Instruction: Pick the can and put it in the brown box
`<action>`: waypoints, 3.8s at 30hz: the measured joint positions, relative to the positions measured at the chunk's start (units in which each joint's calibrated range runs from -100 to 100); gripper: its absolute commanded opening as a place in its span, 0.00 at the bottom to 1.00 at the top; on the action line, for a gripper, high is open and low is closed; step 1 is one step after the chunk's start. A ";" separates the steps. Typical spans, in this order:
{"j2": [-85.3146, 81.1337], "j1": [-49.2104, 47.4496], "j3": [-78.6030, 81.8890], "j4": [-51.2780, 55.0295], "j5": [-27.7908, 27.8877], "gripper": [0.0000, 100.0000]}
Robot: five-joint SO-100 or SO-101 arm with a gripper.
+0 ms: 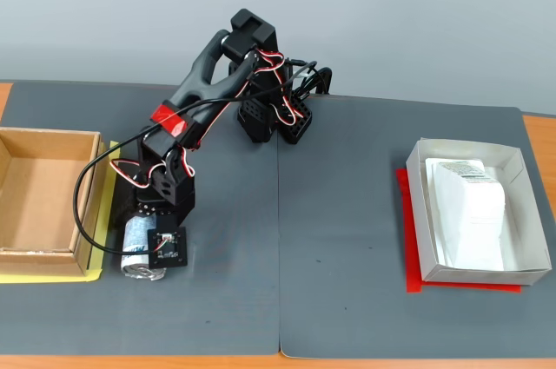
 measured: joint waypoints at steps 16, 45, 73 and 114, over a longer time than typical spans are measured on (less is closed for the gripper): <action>0.25 0.00 0.00 -1.21 0.00 0.37; -4.14 0.37 -0.09 -0.95 0.29 0.09; -26.46 8.57 -10.97 3.63 11.53 0.10; 6.00 17.96 -33.54 -0.87 14.99 0.10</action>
